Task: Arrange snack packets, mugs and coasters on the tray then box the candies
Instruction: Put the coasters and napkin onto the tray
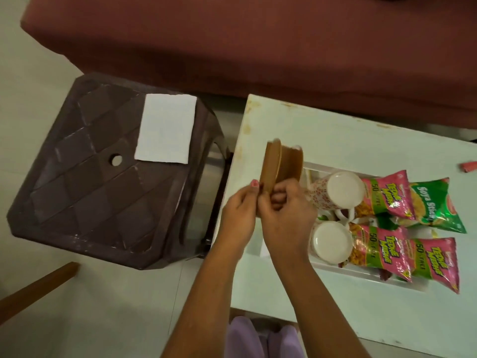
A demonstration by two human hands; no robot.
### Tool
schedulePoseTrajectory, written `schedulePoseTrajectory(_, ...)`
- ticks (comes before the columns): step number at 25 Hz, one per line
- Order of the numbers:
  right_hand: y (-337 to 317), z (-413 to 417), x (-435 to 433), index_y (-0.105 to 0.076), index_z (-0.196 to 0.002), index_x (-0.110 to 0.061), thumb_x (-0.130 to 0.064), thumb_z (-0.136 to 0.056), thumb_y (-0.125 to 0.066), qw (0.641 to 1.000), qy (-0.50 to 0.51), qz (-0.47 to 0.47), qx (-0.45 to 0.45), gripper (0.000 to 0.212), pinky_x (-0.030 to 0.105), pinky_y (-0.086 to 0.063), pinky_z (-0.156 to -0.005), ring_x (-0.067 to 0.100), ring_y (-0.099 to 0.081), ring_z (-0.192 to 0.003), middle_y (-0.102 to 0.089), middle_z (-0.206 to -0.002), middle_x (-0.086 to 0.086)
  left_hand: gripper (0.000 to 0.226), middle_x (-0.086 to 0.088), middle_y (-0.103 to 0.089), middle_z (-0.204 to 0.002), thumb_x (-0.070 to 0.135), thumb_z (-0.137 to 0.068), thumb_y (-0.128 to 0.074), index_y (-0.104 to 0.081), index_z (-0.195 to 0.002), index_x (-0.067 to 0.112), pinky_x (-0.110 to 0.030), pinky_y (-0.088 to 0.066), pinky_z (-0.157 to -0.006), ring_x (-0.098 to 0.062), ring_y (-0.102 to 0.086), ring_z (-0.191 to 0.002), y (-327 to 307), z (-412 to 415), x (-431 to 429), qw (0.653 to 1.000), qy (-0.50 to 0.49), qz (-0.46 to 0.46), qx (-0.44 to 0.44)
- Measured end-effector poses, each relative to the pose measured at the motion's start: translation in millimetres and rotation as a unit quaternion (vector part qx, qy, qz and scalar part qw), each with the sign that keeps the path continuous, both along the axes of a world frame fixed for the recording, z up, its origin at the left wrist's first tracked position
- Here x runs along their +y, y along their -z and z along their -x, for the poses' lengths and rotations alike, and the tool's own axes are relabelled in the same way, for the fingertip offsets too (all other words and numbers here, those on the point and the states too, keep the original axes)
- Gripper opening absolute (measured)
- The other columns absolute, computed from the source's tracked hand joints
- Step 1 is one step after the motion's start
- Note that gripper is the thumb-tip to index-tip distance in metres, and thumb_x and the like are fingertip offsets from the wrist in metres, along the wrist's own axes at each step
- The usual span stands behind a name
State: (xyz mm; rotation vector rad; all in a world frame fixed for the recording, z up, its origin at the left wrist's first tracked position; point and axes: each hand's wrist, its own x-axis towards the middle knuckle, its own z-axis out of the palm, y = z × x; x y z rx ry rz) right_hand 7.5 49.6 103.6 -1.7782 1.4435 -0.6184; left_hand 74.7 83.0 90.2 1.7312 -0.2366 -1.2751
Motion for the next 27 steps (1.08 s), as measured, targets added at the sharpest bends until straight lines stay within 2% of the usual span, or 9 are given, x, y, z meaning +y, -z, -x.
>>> schedulePoseTrajectory(2,20,22,3,-0.056,-0.086,-0.011,-0.020,-0.089,-0.061,0.997,-0.003,-0.015,0.069,0.010,0.010,-0.042,-0.050,0.004,-0.059,-0.058,-0.062,-0.069,-0.004,0.034,0.018,-0.061,-0.083,0.056,-0.092,-0.031,-0.059,-0.085,0.037,-0.014,-0.041,-0.064,0.000,-0.057,-0.080,4,18,-7,0.996,0.069,-0.055,0.029)
schedulePoseTrajectory(4,35,36,3,-0.054,-0.090,-0.008,-0.017,-0.091,-0.055,0.994,-0.001,-0.045,0.098,0.009,0.015,-0.037,-0.050,0.016,-0.057,-0.064,-0.065,-0.077,0.006,0.032,0.017,-0.062,-0.082,0.057,-0.090,-0.039,-0.060,-0.082,0.035,-0.015,-0.041,-0.063,0.000,-0.058,-0.080,10,28,-15,0.990,0.111,-0.082,0.030)
schedulePoseTrajectory(7,49,44,-4,-0.051,-0.093,-0.006,-0.015,-0.094,-0.048,0.990,0.001,-0.076,0.120,0.010,0.027,-0.034,-0.056,0.019,-0.050,-0.067,-0.062,-0.082,0.011,0.030,0.002,-0.071,-0.093,0.048,-0.091,-0.048,-0.069,-0.091,0.025,-0.029,-0.053,-0.081,-0.013,-0.065,-0.091,24,33,-25,0.986,0.146,-0.079,-0.021)
schedulePoseTrajectory(9,57,47,-5,-0.050,-0.095,-0.005,-0.015,-0.094,-0.047,0.988,0.000,-0.079,0.130,0.011,0.029,-0.035,-0.059,0.024,-0.053,-0.068,-0.063,-0.084,0.013,0.032,-0.003,-0.070,-0.103,0.042,-0.092,-0.048,-0.068,-0.104,0.020,-0.035,-0.051,-0.092,-0.018,-0.064,-0.098,30,37,-30,0.983,0.155,-0.089,-0.051)
schedulePoseTrajectory(13,66,50,1,-0.054,-0.102,-0.002,-0.011,-0.093,-0.051,0.990,-0.010,-0.060,0.130,0.013,0.026,-0.040,-0.060,0.029,-0.065,-0.076,-0.067,-0.089,0.014,0.029,-0.005,-0.067,-0.112,0.035,-0.096,-0.045,-0.064,-0.112,0.020,-0.039,-0.049,-0.096,-0.022,-0.061,-0.101,35,47,-34,0.977,0.151,-0.117,-0.097)
schedulePoseTrajectory(19,67,53,-2,-0.054,-0.106,-0.005,-0.012,-0.094,-0.050,0.983,-0.026,-0.098,0.155,0.015,0.025,-0.045,-0.064,0.025,-0.065,-0.083,-0.067,-0.096,0.011,0.029,-0.007,-0.065,-0.115,0.031,-0.097,-0.042,-0.062,-0.115,0.019,-0.037,-0.049,-0.095,-0.024,-0.060,-0.102,44,53,-33,0.969,0.163,-0.126,-0.136)
schedulePoseTrajectory(21,68,54,-1,-0.052,-0.100,-0.009,-0.012,-0.094,-0.048,0.980,-0.017,-0.124,0.155,0.008,0.020,-0.042,-0.057,0.024,-0.063,-0.080,-0.063,-0.089,0.007,0.030,-0.007,-0.064,-0.118,0.029,-0.098,-0.042,-0.060,-0.118,0.018,-0.034,-0.047,-0.093,-0.025,-0.059,-0.105,46,53,-32,0.967,0.169,-0.133,-0.135)
schedulePoseTrajectory(24,66,55,-2,-0.050,-0.092,-0.013,-0.010,-0.092,-0.048,0.982,0.017,-0.135,0.133,0.004,0.019,-0.033,-0.050,0.019,-0.056,-0.073,-0.060,-0.084,0.004,0.030,-0.005,-0.060,-0.126,0.023,-0.097,-0.044,-0.055,-0.125,0.020,-0.033,-0.046,-0.095,-0.024,-0.057,-0.113,45,54,-29,0.975,0.136,-0.109,-0.134)
schedulePoseTrajectory(27,55,50,-7,-0.055,-0.094,-0.014,-0.009,-0.087,-0.052,0.990,0.056,-0.074,0.104,0.009,0.020,-0.036,-0.053,0.017,-0.056,-0.074,-0.062,-0.088,0.002,0.039,0.000,-0.051,-0.134,0.018,-0.095,-0.049,-0.044,-0.133,0.026,-0.033,-0.048,-0.098,-0.018,-0.054,-0.114,37,48,-29,0.977,0.010,-0.082,-0.199)
